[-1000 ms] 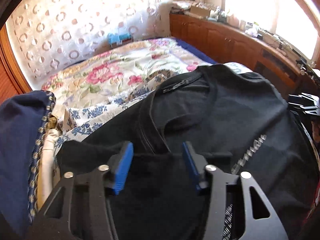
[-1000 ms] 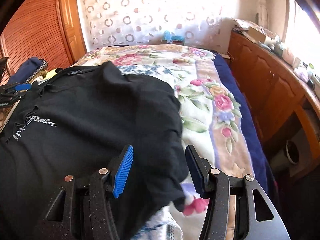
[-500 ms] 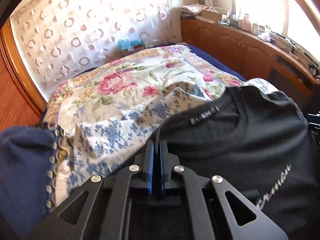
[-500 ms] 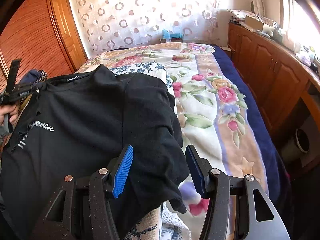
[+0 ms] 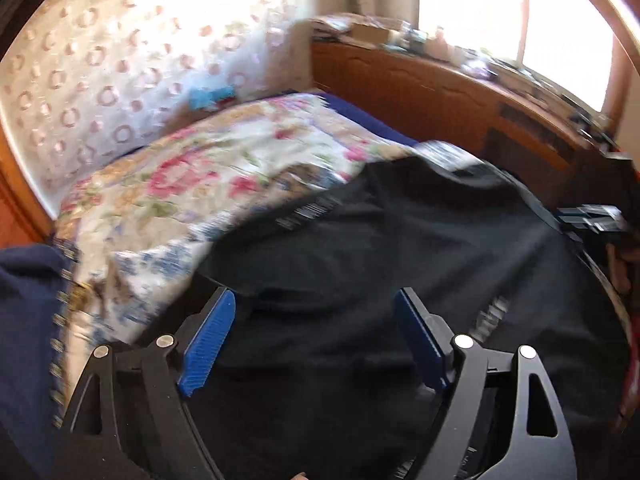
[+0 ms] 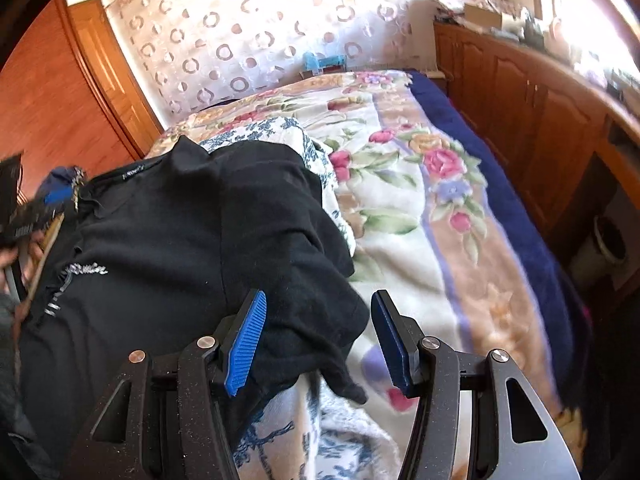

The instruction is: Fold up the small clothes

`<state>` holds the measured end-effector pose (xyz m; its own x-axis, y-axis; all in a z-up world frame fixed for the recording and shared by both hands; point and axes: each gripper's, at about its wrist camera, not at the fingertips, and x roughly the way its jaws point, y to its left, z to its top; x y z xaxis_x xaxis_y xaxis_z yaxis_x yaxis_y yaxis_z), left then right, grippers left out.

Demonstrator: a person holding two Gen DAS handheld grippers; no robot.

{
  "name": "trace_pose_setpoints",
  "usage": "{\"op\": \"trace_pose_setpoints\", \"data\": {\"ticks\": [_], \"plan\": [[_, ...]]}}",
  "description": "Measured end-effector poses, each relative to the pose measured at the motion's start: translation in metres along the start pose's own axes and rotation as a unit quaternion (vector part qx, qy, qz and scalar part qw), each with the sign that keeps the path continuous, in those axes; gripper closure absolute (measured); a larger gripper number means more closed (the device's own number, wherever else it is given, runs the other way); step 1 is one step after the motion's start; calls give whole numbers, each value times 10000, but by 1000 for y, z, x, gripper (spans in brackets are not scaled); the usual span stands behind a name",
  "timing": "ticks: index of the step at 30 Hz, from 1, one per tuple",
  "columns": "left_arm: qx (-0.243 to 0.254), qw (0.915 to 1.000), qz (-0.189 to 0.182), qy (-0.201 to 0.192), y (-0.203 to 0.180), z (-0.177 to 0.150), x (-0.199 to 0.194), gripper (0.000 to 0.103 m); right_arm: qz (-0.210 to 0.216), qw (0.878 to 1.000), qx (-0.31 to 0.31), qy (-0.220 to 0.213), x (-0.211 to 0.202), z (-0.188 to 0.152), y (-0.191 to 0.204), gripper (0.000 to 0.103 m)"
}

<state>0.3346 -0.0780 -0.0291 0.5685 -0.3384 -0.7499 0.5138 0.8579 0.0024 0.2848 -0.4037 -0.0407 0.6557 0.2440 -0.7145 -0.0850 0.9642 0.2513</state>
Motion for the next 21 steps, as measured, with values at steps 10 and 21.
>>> {"op": "trace_pose_setpoints", "data": {"ticks": [10,21], "plan": [[470,9969,-505,366,-63,-31,18,21,799,9952,550,144,0,5,-18,84],[532,9974,-423,241,-65,-36,19,17,0,9991,-214,-373,-37,8,23,99]]}}
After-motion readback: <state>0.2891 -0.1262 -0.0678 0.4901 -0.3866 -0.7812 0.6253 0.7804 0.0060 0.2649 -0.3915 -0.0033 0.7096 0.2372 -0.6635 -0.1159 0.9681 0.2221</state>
